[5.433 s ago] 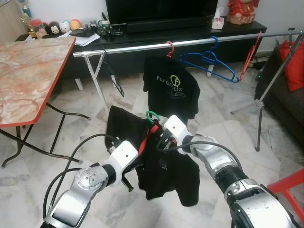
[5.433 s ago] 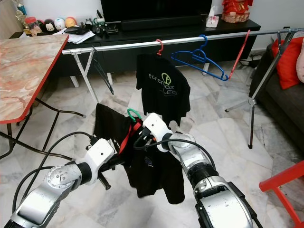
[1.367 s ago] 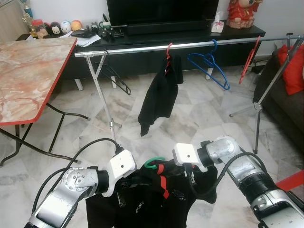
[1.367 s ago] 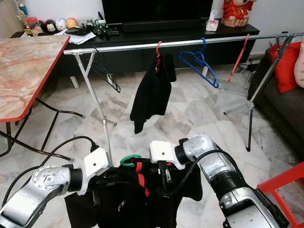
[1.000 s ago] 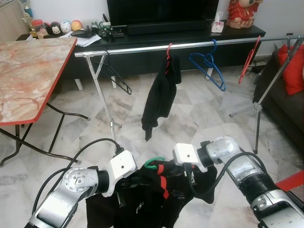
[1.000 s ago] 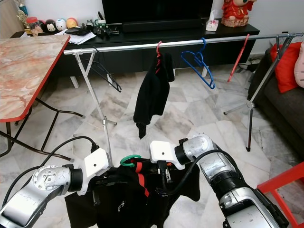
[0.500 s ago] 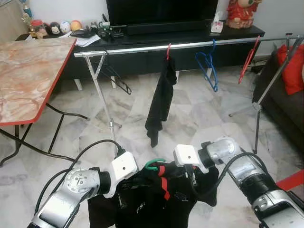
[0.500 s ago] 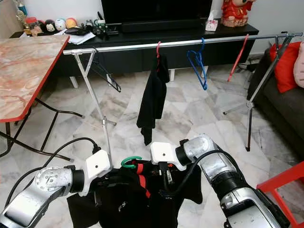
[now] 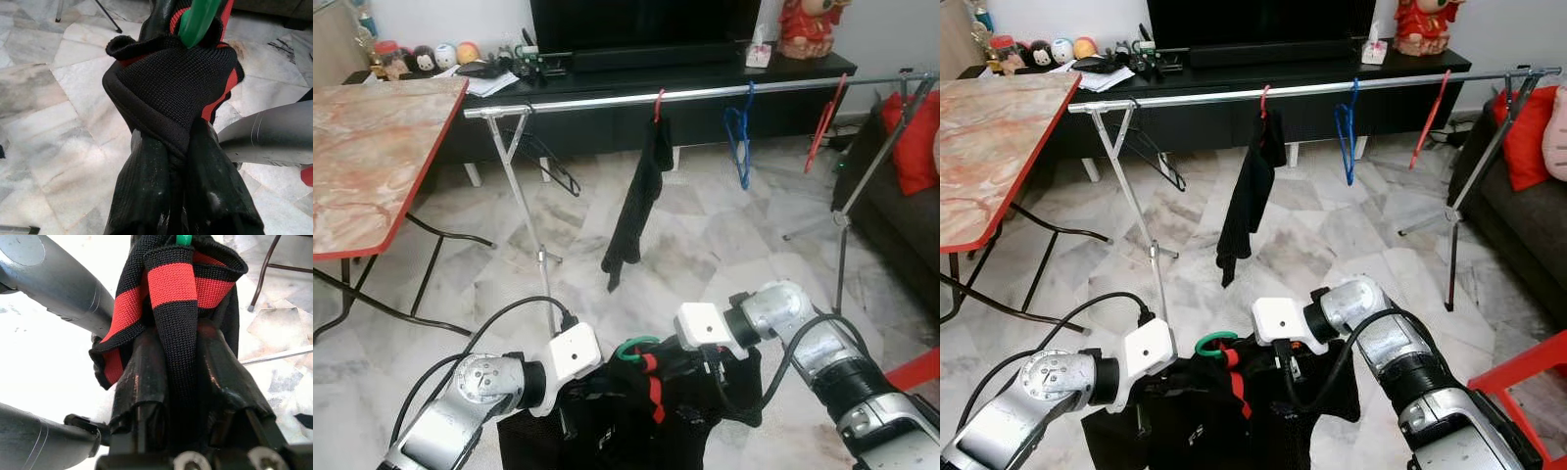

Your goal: Hang hanger

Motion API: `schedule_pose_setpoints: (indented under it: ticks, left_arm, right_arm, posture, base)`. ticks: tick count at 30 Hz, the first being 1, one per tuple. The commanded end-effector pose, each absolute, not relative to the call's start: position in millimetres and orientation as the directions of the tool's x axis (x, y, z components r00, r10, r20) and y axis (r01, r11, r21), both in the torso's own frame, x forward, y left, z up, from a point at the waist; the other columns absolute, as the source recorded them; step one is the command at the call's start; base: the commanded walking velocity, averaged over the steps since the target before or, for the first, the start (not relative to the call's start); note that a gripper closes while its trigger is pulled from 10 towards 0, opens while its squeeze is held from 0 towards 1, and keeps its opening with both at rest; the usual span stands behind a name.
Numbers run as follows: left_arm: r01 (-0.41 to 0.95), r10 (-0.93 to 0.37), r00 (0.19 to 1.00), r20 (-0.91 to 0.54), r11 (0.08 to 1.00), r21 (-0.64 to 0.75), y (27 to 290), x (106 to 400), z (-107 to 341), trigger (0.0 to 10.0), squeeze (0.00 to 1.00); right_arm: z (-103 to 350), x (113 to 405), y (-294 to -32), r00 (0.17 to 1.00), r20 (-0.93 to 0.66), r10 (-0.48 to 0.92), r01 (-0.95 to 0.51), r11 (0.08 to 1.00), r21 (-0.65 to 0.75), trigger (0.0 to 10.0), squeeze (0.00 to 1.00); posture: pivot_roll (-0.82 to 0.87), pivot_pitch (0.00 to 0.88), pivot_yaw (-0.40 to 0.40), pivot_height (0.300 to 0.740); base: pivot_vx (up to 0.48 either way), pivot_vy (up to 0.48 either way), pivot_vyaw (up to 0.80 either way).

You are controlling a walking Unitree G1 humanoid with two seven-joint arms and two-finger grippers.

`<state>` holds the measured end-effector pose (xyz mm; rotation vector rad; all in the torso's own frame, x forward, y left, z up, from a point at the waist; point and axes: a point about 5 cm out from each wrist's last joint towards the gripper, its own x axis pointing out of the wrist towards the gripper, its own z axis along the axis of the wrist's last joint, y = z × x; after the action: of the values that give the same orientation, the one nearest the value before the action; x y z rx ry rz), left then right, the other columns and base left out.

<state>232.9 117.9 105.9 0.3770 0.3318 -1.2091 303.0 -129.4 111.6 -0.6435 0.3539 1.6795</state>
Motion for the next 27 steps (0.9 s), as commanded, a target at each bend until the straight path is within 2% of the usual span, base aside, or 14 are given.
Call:
schedule_pose_setpoints:
  ticks: [1,9,18,25,26,27]
  left_arm:
    - [0.938,-0.82,0.343,-0.458,0.327,0.118,121,236,105,0.0,0.0]
    - [0.935,-0.812,0.351,-0.466,0.333,0.124,123,236,104,0.0,0.0]
    - [0.923,-0.783,0.382,-0.491,0.352,0.157,128,239,99,0.0,0.0]
    - [0.905,-0.75,0.422,-0.509,0.382,0.187,132,240,93,0.0,0.0]
    - [0.901,-0.747,0.431,-0.506,0.392,0.188,133,240,92,0.0,0.0]
    - [0.896,-0.744,0.44,-0.503,0.402,0.189,133,240,91,0.0,0.0]
  right_arm:
    - [115,302,-127,-0.141,-0.591,0.794,-0.959,-0.258,-0.117,10.0,1.0]
    - [113,302,-132,-0.144,-0.649,0.747,-0.951,-0.285,-0.117,10.0,1.0]
    - [104,308,-151,-0.057,-0.783,0.619,-0.946,-0.284,-0.156,10.0,1.0]
    - [102,317,-158,0.045,-0.804,0.592,-0.949,-0.227,-0.22,10.0,1.0]
    - [101,318,-159,0.06,-0.801,0.596,-0.95,-0.212,-0.229,10.0,0.14]
    - [101,320,-159,0.081,-0.794,0.603,-0.951,-0.192,-0.243,10.0,0.14]
  posture:
    - [-0.06,0.025,0.011,0.74]
    - [-0.06,0.031,0.01,0.74]
    - [-0.06,0.034,0.012,0.74]
    - [-0.06,0.035,0.015,0.74]
    - [-0.06,0.035,0.015,0.74]
    - [-0.06,0.035,0.015,0.74]
  base:
    - [0.0,0.0,0.0]
    - [0.0,0.0,0.0]
    - [0.0,0.0,0.0]
    - [0.0,0.0,0.0]
    - [0.0,0.0,0.0]
    - [0.0,0.0,0.0]
